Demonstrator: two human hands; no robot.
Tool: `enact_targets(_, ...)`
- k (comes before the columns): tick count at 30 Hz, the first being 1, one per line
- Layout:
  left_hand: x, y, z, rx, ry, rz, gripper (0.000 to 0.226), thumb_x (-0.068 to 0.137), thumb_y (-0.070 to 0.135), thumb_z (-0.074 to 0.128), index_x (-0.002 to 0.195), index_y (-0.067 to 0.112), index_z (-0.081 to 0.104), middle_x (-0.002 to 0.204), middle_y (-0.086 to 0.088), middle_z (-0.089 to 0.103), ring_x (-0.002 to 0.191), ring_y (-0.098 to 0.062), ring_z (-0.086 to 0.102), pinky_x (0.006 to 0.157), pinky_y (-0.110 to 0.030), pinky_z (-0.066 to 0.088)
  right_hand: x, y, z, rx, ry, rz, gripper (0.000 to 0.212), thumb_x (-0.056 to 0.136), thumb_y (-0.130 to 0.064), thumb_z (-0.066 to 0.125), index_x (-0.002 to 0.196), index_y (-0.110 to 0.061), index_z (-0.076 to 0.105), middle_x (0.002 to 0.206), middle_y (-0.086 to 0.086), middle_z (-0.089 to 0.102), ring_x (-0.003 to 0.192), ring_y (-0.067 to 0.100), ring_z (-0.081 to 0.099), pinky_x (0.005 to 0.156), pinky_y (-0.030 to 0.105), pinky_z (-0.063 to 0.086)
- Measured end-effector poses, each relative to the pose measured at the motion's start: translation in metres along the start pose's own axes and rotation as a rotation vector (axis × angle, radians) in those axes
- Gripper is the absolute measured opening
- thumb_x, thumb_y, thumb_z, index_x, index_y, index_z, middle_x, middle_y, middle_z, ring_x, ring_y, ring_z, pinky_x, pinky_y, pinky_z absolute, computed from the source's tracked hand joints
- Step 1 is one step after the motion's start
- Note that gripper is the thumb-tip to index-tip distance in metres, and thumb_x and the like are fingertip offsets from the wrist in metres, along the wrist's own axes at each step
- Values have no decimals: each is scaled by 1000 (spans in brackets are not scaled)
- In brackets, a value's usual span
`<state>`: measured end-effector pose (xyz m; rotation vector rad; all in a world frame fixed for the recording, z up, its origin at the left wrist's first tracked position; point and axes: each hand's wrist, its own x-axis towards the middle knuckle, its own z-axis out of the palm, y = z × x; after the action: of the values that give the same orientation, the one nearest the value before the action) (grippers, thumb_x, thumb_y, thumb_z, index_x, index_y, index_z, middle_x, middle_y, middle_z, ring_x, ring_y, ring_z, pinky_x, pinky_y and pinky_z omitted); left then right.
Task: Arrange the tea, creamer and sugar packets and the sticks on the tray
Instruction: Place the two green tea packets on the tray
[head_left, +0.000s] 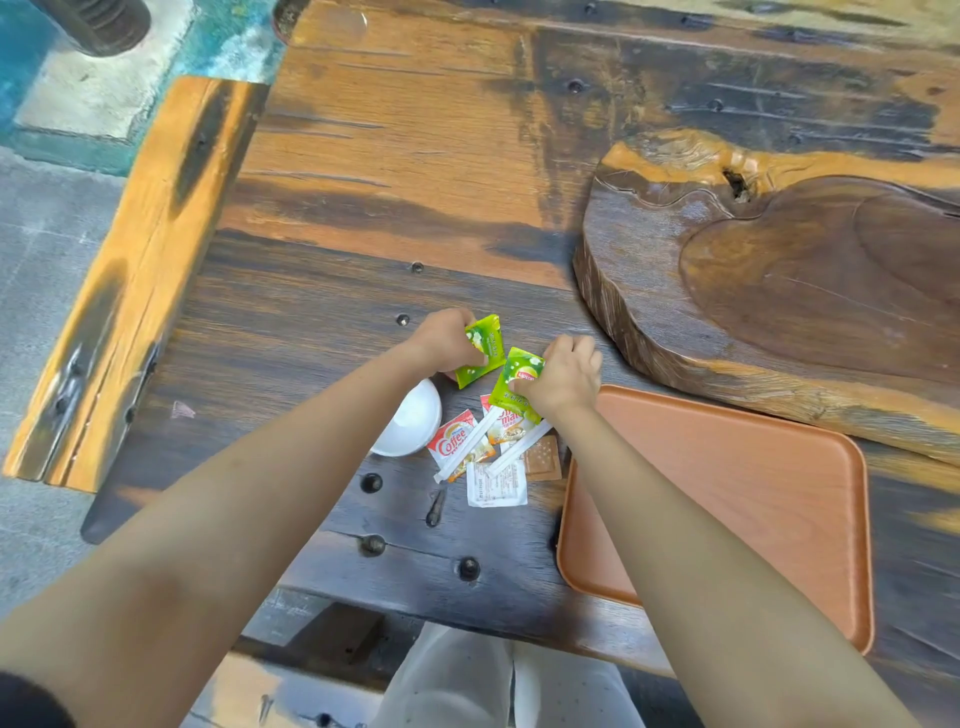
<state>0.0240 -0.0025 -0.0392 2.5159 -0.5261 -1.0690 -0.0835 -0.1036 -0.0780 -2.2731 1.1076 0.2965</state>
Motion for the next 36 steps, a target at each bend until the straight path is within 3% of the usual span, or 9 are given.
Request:
enact_targets(2,-1,2,-1,-151,-21,-19,24,76,7,72,87,10,51,78,-11,56,55,-16,53,30,-13,44,2,1,-1,26,-34,-1,61,67,-30,79,115,-7,48,128,13,42,121,31,36,102,39,34)
enact_targets(8,-4,6,1,-279,-21,-6,20,79,4,67,99,7,62,86,-11,58,56,-10,52,35,-12,47,4,11,-3,278,-75,-28,37,77,-9,68,111,-5,54,117,15,57,112,30,50,92,31,37)
enact_targets(13,-13,15,-1,-331,23,38,30,80,1,63,109,7,63,86,-8,58,64,-15,54,45,-17,49,2,27,-31,670,-21,-73,15,82,2,59,96,1,64,69,-5,56,57,-6,55,60,14,41)
enact_targets(15,-21,18,-1,-381,68,56,25,80,4,64,104,12,65,80,-6,59,70,-17,55,56,-22,48,-2,42,-51,833,6,-77,13,83,1,58,85,-9,65,69,-6,58,52,-10,54,60,12,42)
enact_targets(18,-43,24,7,-530,55,55,22,82,3,62,100,13,66,75,-5,59,64,-13,53,47,-10,45,-13,75,-74,958,-5,-55,27,85,0,55,73,-23,62,72,-2,61,56,-5,54,58,13,42)
enact_targets(24,-77,24,43,-584,-82,-24,24,79,3,64,99,17,66,89,-12,67,80,-23,60,77,-38,51,-32,123,-57,583,-44,-79,15,85,-5,57,83,-18,65,88,2,65,86,19,60,81,28,41)
enact_targets(30,-90,26,70,-501,-76,-101,27,76,2,68,99,12,57,85,-4,63,72,-18,58,61,-23,50,-59,149,-51,100,201,-303,32,80,-12,61,111,-16,60,114,7,58,106,29,45,90,36,36)
enact_targets(33,-94,24,74,-483,-84,-93,21,77,6,68,97,6,63,89,-11,66,78,-21,60,73,-34,51,-75,159,-40,-30,127,-427,35,79,-16,62,115,-19,59,116,5,57,110,25,43,93,40,40)
enact_targets(36,-99,27,77,-516,-125,-93,16,80,8,67,95,4,65,88,-12,65,75,-19,60,68,-25,49,-71,163,-32,-61,85,-449,39,79,-14,61,117,-17,57,120,7,56,115,27,46,97,40,41)
